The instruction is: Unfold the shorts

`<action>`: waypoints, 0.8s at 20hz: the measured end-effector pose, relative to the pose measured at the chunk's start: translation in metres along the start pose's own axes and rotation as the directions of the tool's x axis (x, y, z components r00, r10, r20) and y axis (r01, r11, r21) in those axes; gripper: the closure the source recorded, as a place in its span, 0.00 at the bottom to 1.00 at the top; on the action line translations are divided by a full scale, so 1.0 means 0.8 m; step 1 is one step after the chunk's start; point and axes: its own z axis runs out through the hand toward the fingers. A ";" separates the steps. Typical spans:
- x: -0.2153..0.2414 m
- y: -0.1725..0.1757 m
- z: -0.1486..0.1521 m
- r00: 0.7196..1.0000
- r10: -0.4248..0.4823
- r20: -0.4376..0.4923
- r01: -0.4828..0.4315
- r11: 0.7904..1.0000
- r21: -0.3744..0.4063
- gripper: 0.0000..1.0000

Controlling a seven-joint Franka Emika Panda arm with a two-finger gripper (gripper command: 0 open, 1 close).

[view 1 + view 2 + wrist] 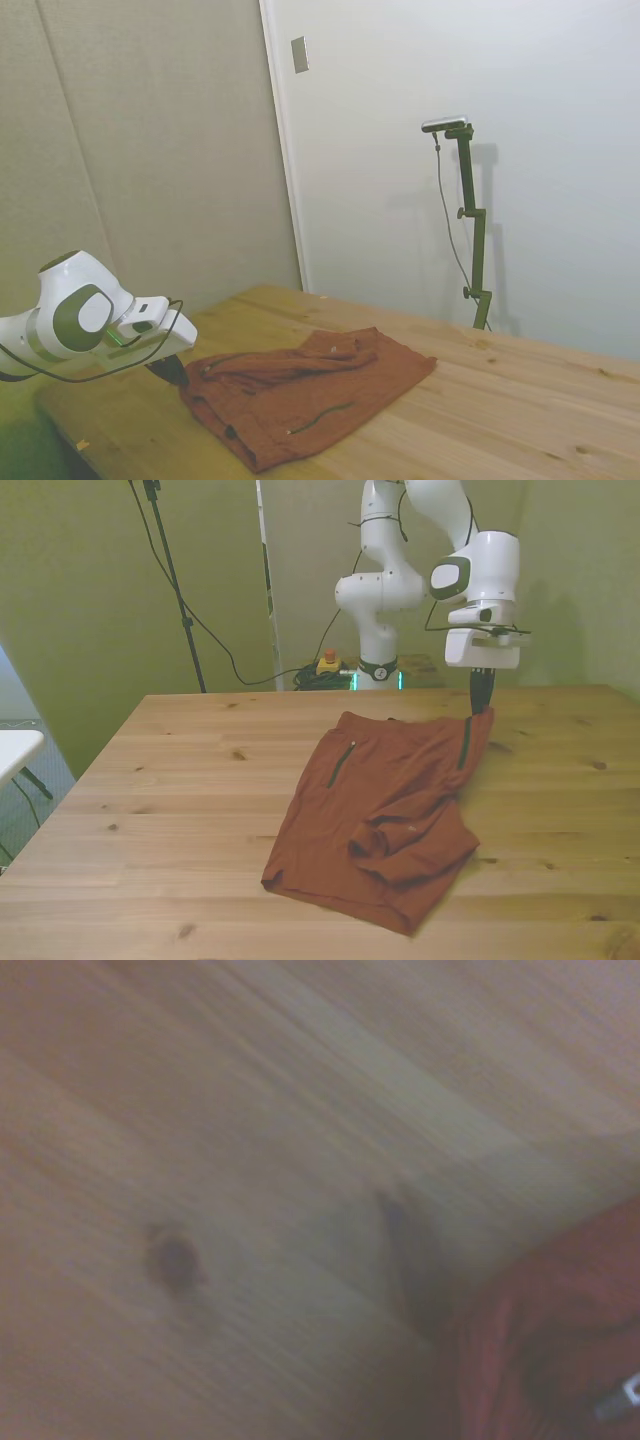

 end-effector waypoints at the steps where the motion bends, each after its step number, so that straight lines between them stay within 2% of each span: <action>1: -0.001 -0.001 -0.001 1.000 0.001 0.012 -0.001 1.000 0.005 0.00; 5: 0.008 0.014 -0.005 0.999 0.030 0.032 -0.031 0.999 0.008 0.00; 7: 0.021 0.033 -0.010 0.994 0.101 0.048 -0.102 0.995 0.004 0.00; 9: 0.053 0.071 -0.024 0.976 0.212 0.049 -0.212 0.977 -0.009 0.00; 10: 0.078 0.100 -0.035 0.961 0.272 0.041 -0.272 0.962 -0.013 0.00; 13: 0.164 0.208 -0.066 0.897 0.438 0.053 -0.440 0.898 0.026 0.00; 14: 0.189 0.245 -0.069 0.870 0.489 0.068 -0.492 0.870 0.039 0.00; 16: 0.231 0.308 -0.057 0.800 0.594 0.082 -0.599 0.800 0.044 0.00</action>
